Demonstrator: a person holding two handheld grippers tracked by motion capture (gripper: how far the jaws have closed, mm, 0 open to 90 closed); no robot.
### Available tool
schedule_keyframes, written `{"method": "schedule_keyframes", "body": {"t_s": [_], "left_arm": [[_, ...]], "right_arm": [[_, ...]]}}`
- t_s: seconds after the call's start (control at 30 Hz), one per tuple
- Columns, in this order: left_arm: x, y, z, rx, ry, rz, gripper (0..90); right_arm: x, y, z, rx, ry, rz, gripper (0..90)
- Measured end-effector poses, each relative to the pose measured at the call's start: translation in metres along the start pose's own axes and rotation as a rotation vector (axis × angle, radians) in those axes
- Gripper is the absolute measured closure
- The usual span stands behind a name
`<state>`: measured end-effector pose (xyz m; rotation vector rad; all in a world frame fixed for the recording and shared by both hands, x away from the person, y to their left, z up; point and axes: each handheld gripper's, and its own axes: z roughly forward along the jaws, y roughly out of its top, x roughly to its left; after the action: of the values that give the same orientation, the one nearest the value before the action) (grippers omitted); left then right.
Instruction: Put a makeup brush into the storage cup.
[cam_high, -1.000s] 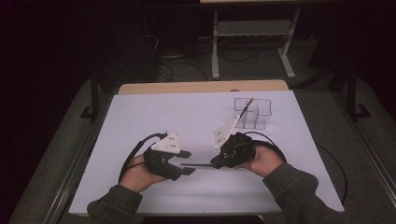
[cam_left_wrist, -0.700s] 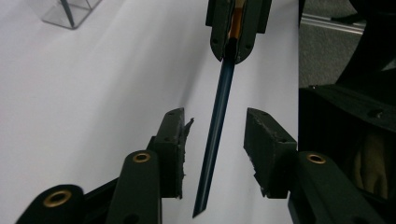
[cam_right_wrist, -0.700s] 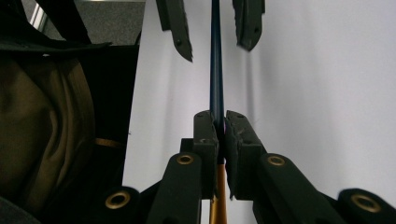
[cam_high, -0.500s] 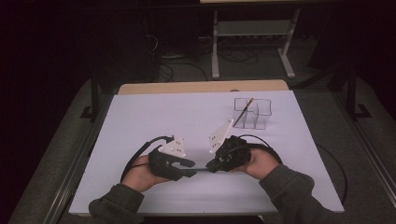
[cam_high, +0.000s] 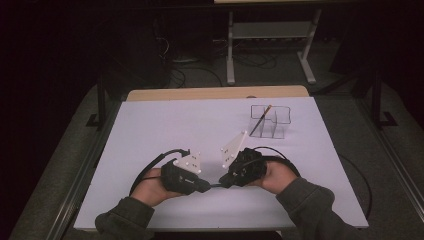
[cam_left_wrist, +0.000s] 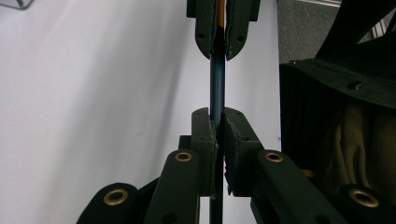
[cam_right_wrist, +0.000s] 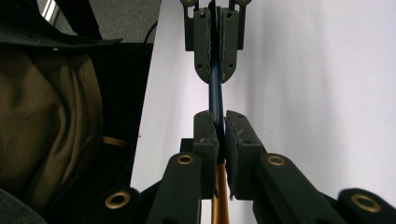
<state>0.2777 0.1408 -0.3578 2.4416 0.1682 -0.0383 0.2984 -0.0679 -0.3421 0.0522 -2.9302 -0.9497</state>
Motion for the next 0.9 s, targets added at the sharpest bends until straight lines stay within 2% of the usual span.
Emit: {"method": "schedule_keyframes", "body": {"t_s": [0.23,0.3,0.37,0.4,0.6,0.8,0.9], "left_arm": [[-0.001,-0.002,0.001,-0.002,-0.007,0.01,84.6],[-0.001,-0.002,0.0,-0.011,0.008,0.016,84.7],[-0.001,-0.003,-0.001,-0.017,0.021,0.019,84.8],[-0.001,-0.004,-0.002,-0.018,0.021,0.016,84.8],[-0.001,-0.008,-0.006,-0.043,0.037,0.006,84.8],[-0.002,-0.014,-0.009,-0.079,0.044,-0.002,84.8],[-0.002,-0.015,-0.008,-0.089,0.036,-0.001,84.8]], "right_arm": [[0.001,-0.001,0.001,-0.007,0.008,-0.003,82.5],[0.0,-0.003,0.001,-0.023,0.0,0.002,81.2],[-0.001,-0.005,0.0,-0.044,0.014,0.018,70.8],[-0.001,-0.006,0.001,-0.05,0.004,0.034,67.3],[-0.004,-0.021,0.001,-0.089,-0.005,0.086,59.5],[-0.005,-0.033,-0.004,-0.153,-0.005,0.12,61.7],[-0.006,-0.036,-0.005,-0.175,0.002,0.123,69.4]]}}
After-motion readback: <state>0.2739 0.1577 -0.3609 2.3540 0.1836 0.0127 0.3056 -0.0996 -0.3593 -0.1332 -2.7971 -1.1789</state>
